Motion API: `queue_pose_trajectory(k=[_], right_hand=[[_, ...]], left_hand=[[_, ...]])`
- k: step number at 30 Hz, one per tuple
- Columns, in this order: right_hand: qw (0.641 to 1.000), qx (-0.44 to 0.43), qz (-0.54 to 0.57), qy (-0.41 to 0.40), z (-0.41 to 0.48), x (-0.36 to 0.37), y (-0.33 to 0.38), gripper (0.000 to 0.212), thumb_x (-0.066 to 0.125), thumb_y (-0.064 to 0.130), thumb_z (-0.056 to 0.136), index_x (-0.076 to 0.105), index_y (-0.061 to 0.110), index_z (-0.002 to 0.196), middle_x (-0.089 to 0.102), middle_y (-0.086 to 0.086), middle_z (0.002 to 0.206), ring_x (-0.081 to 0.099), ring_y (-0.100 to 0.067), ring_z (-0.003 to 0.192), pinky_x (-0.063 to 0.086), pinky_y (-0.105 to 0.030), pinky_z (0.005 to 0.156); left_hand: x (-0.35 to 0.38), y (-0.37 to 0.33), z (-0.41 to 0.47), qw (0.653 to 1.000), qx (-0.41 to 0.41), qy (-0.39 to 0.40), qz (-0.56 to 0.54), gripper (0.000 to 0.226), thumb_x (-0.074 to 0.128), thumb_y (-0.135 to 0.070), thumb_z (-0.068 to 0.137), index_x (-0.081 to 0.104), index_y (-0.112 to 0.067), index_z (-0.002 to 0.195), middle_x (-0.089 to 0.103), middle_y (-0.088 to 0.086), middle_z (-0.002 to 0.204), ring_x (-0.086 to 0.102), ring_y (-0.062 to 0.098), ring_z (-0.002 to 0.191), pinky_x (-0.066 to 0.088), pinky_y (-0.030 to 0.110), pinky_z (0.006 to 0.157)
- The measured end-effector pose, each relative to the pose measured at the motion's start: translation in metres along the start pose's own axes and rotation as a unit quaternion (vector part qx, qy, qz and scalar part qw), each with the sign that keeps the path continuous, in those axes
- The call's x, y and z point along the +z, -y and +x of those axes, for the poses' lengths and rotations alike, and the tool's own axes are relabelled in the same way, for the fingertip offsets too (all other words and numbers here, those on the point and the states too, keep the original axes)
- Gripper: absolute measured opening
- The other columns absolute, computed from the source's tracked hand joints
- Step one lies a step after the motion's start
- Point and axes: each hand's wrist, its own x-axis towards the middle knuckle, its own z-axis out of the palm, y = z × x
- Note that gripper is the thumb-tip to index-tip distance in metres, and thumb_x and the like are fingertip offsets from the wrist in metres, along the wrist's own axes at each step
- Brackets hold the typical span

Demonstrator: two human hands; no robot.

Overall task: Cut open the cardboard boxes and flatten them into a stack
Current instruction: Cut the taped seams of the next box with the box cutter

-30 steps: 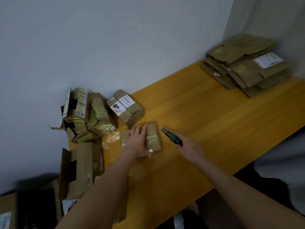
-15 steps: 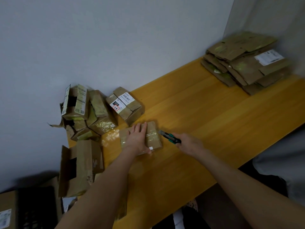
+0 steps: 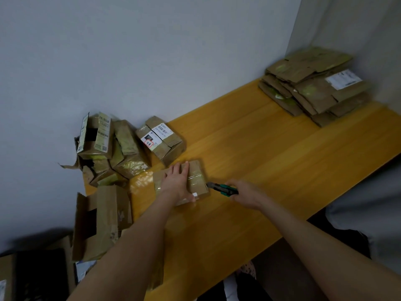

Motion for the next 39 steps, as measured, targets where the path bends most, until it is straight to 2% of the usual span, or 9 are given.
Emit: queue_pose_trajectory(k=[3,7,13,18,24,28,32,35,39], right_hand=[[0.993,0.05,0.104,-0.027,0.0,0.013,0.0,0.043,0.048,0.021,0.1,0.041,0.016,0.142,0.056,-0.01,0.126,0.058,-0.025,0.104,0.048,-0.034,0.083],[0.941,0.105,0.314,-0.073,0.002,0.013,0.009,0.033,0.047,0.023,0.101,0.049,0.01,0.13,0.055,-0.008,0.102,0.052,-0.022,0.088,0.042,-0.033,0.074],[0.888,0.102,0.448,-0.007,0.016,0.033,0.06,0.038,0.045,0.026,0.102,0.044,0.008,0.135,0.053,-0.009,0.117,0.051,-0.027,0.108,0.043,-0.039,0.092],[0.878,0.118,0.463,-0.023,0.029,0.046,0.078,0.04,0.044,0.026,0.102,0.039,0.009,0.138,0.048,-0.007,0.114,0.049,-0.029,0.113,0.04,-0.037,0.087],[0.901,0.078,0.423,-0.061,0.041,0.039,0.083,0.034,0.044,0.024,0.102,0.043,0.009,0.133,0.052,-0.009,0.111,0.052,-0.025,0.096,0.044,-0.036,0.08],[0.917,0.039,0.388,-0.085,0.046,0.024,0.089,0.037,0.045,0.022,0.101,0.041,0.007,0.135,0.053,-0.012,0.119,0.053,-0.029,0.105,0.043,-0.039,0.084],[0.922,-0.009,0.372,-0.11,0.044,0.018,0.091,0.034,0.046,0.02,0.1,0.042,0.007,0.131,0.054,-0.011,0.116,0.055,-0.027,0.102,0.047,-0.041,0.086],[0.916,-0.029,0.378,-0.129,0.042,0.011,0.091,0.031,0.046,0.022,0.101,0.043,0.011,0.13,0.053,-0.006,0.115,0.053,-0.021,0.099,0.042,-0.034,0.078],[0.899,-0.05,0.417,-0.126,0.042,0.007,0.099,0.021,0.045,0.023,0.101,0.045,0.016,0.121,0.053,0.001,0.106,0.054,-0.023,0.105,0.043,-0.034,0.082]], left_hand=[[-0.002,0.003,-0.003,1.0,-0.012,-0.006,-0.01,0.134,0.08,-0.063,0.06,-0.007,-0.022,0.154,0.004,0.007,0.16,0.008,0.032,0.146,0.014,0.053,0.118],[0.002,0.002,-0.012,0.995,-0.093,-0.008,-0.031,0.137,0.072,-0.075,0.058,-0.009,-0.022,0.153,0.016,0.014,0.153,0.018,0.035,0.14,0.024,0.053,0.113],[0.005,0.0,-0.021,0.971,-0.183,-0.021,-0.153,0.106,0.069,-0.064,0.074,0.012,-0.02,0.152,0.03,0.016,0.147,0.033,0.034,0.135,0.038,0.044,0.106],[0.011,0.024,-0.03,0.886,-0.213,-0.014,-0.41,0.063,0.069,-0.036,0.086,0.039,-0.012,0.136,0.051,0.014,0.134,0.051,0.03,0.121,0.044,0.042,0.102],[0.009,0.021,-0.039,0.797,-0.208,-0.09,-0.56,0.041,0.071,-0.028,0.084,0.042,-0.017,0.111,0.06,0.012,0.12,0.06,0.027,0.102,0.052,0.043,0.09],[0.002,0.022,-0.041,0.749,-0.191,-0.112,-0.624,0.069,0.068,-0.031,0.088,0.032,-0.02,0.146,0.053,0.009,0.134,0.058,0.025,0.11,0.05,0.034,0.086],[-0.004,0.023,-0.04,0.76,-0.168,-0.131,-0.614,0.068,0.066,-0.028,0.09,0.033,-0.021,0.148,0.053,0.012,0.133,0.057,0.026,0.114,0.051,0.044,0.096],[-0.011,0.023,-0.042,0.782,-0.148,-0.183,-0.578,0.056,0.07,-0.027,0.087,0.047,-0.018,0.137,0.052,0.012,0.131,0.055,0.025,0.114,0.051,0.045,0.095],[-0.016,0.018,-0.043,0.809,-0.096,-0.197,-0.546,0.035,0.068,-0.022,0.089,0.055,-0.021,0.121,0.047,0.008,0.133,0.048,0.026,0.123,0.046,0.044,0.102]])
